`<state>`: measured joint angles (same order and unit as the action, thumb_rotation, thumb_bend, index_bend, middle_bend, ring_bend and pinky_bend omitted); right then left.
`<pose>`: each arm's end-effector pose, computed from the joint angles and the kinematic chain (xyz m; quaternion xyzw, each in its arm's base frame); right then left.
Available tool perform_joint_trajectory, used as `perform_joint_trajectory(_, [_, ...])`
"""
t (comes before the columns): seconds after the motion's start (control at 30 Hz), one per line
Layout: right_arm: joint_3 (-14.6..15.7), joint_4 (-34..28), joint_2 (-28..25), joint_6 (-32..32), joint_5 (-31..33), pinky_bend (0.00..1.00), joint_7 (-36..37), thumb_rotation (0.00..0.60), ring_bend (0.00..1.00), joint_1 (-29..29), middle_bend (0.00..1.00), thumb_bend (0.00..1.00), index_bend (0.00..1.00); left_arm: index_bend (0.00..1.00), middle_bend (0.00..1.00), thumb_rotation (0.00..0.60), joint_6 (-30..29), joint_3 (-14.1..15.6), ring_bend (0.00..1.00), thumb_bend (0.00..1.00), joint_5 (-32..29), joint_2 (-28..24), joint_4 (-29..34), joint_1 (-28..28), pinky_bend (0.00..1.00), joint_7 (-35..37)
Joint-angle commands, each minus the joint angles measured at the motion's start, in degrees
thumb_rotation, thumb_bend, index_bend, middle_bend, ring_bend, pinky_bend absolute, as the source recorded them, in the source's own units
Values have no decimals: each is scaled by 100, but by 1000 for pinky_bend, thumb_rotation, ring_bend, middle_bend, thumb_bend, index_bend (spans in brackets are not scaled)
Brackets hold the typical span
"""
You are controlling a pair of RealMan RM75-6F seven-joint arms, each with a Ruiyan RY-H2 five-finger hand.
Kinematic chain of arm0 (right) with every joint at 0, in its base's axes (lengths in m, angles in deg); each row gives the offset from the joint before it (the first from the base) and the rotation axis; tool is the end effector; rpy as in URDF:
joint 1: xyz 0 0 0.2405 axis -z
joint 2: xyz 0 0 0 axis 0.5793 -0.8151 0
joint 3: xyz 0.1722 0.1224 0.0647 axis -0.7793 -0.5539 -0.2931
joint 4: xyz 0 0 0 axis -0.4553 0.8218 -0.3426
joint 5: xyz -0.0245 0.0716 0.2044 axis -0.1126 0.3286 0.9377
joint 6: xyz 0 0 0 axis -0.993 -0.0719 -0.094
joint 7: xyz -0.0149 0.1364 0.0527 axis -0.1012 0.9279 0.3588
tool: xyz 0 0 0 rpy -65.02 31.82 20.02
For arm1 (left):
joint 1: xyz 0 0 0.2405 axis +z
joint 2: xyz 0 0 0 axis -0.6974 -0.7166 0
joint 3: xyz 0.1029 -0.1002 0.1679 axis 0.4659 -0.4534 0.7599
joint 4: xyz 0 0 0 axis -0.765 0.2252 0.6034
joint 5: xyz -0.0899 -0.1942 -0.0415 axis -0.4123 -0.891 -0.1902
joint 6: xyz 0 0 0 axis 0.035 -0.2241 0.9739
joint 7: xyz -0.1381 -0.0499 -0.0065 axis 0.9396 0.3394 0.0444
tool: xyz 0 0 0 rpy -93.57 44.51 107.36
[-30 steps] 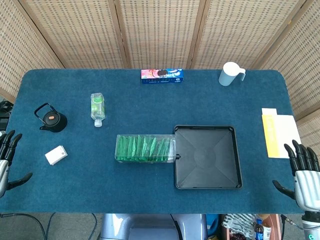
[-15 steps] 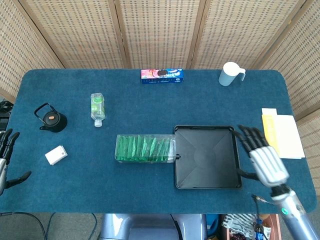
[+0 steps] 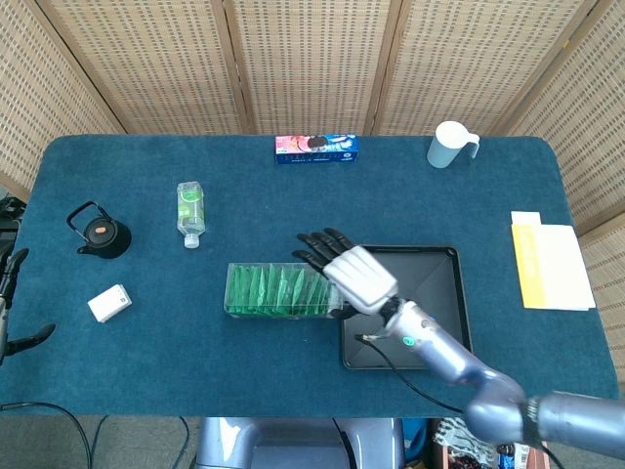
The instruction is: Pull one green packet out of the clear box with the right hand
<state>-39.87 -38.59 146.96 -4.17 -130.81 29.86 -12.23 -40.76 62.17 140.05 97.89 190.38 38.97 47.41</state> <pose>-0.0163 -0.3051 0.0252 0.7940 -0.3236 0.4275 0.2864 -0.2549 0.1916 0.1655 -0.5755 -0.3594 -0.3734 0.6326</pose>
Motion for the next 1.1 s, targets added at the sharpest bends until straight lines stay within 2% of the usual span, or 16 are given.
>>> perform_joint_trajectory(0.03, [-20, 630, 749, -320, 893, 0, -366, 600, 0, -546, 0, 195, 147, 0, 0, 600, 24, -6, 0, 71, -27, -4, -9, -10, 0, 10])
perform_joint_trajectory(0.17, [104, 965, 1090, -207, 1351, 0, -672, 600, 0, -836, 0, 230, 198, 0, 0, 600, 72, -19, 0, 71, -94, -4, -8, -31, 0, 5])
perform_joint_trajectory(0.27, [194, 1090, 1238, -102, 1624, 0, -800, 600, 0, -958, 0, 253, 200, 0, 0, 600, 67, -19, 0, 71, -108, -10, -3, -27, 0, 13])
perform_joint_trajectory(0.53, [387, 1211, 1348, 100, 2069, 0, -1008, 600, 0, -1138, 0, 303, 211, 0, 0, 600, 120, -4, 0, 71, -119, -9, 7, -51, 0, 21])
perform_joint_trajectory(0.77, [494, 1337, 1391, 183, 2194, 0, -1039, 600, 0, -1230, 5, 452, 343, 0, 0, 600, 146, -1, 0, 71, -137, -25, 5, -61, 0, 63])
perform_joint_trajectory(0.9, [450, 1341, 1412, 308, 2203, 0, -984, 600, 0, -1260, 12, 531, 360, 0, 0, 600, 153, 0, 0, 72, -140, -30, 5, -66, 0, 77])
perform_joint_trajectory(1.1, [144, 1297, 1312, 527, 2242, 0, -820, 600, 0, -1337, 11, 547, 360, 0, 0, 600, 221, -1, 0, 72, -182, -44, -6, -94, 0, 117])
